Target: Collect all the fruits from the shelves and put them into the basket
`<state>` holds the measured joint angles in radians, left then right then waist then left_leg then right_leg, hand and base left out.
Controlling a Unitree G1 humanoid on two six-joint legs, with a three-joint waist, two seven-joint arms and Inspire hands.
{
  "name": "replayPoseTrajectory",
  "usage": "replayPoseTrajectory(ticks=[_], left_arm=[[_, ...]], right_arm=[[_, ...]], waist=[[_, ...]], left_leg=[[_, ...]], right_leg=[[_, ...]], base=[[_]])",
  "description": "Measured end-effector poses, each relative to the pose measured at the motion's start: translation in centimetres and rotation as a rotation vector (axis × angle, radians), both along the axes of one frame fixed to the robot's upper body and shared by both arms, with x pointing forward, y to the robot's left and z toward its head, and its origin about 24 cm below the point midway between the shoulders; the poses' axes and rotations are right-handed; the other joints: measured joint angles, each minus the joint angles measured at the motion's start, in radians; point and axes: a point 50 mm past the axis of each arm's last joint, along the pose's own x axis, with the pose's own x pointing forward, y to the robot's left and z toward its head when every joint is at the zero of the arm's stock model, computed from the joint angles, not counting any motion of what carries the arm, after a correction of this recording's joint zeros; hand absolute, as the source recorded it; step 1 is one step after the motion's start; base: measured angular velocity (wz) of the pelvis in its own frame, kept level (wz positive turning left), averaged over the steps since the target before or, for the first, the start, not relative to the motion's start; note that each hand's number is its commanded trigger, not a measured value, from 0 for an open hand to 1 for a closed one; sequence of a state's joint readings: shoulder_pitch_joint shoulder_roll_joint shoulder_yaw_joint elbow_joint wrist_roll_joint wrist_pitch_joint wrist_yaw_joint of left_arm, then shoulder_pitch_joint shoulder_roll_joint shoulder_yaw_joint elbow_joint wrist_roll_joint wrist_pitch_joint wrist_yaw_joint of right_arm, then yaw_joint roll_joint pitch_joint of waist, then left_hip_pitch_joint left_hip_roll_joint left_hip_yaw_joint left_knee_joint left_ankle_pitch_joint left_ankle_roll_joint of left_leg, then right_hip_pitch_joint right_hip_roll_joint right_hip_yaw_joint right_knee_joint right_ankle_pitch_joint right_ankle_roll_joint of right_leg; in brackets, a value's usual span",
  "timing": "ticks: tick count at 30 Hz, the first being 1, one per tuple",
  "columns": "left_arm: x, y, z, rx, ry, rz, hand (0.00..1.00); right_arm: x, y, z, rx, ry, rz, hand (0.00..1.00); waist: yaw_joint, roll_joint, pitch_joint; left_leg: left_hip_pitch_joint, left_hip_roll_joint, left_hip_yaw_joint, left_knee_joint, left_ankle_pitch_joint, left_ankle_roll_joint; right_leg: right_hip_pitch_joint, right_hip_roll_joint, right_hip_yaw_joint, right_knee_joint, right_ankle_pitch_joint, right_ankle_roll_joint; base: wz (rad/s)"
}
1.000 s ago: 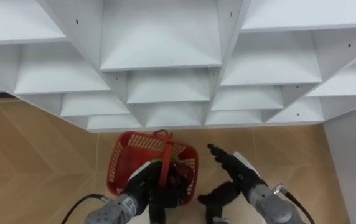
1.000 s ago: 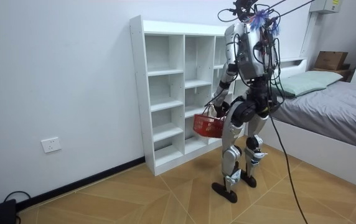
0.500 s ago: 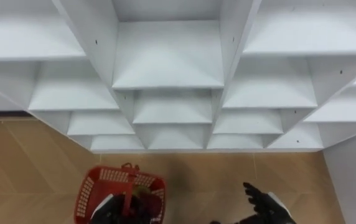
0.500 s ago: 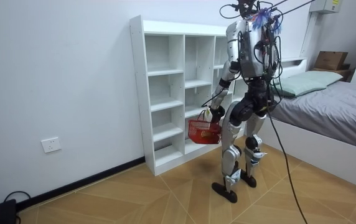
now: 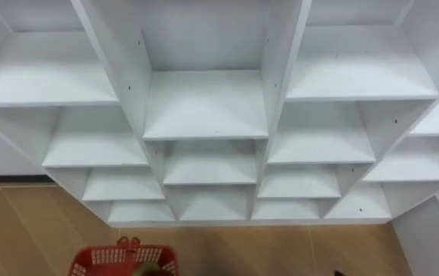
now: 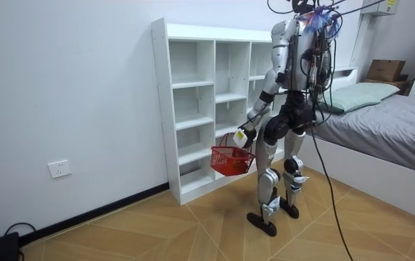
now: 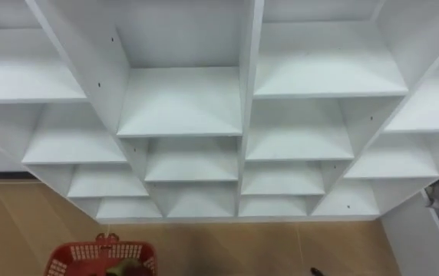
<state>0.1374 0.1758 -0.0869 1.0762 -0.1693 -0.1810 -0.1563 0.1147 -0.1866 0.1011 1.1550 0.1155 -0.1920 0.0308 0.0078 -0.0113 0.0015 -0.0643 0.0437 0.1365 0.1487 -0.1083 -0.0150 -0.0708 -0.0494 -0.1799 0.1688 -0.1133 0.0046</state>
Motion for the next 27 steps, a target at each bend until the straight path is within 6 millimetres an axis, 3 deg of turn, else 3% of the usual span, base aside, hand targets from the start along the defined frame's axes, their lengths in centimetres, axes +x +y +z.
replayPoseTrajectory(ticks=[11, 27], left_arm=[[-2.5, 1.0, -0.6, -0.036, 0.09, 0.166, 1.0], [-2.9, 0.8, -0.9, -0.046, 0.116, 0.221, 1.0]], right_arm=[[-2.0, 0.1, -0.7, 0.035, 0.084, -0.138, 0.0], [-2.8, 0.2, -0.9, 0.055, 0.114, -0.213, 0.0]], waist=[[0.0, -0.005, -0.0006], [-0.003, -0.004, 0.0005]], left_leg=[[0.078, 0.001, 0.001, -0.015, -0.024, -0.006], [0.095, -0.002, 0.002, -0.014, -0.04, -0.005]], right_leg=[[0.069, 0.004, 0.0, -0.018, -0.019, 0.003], [0.091, 0.002, -0.001, -0.022, -0.031, 0.009]], base=[[0.0], [0.0]])
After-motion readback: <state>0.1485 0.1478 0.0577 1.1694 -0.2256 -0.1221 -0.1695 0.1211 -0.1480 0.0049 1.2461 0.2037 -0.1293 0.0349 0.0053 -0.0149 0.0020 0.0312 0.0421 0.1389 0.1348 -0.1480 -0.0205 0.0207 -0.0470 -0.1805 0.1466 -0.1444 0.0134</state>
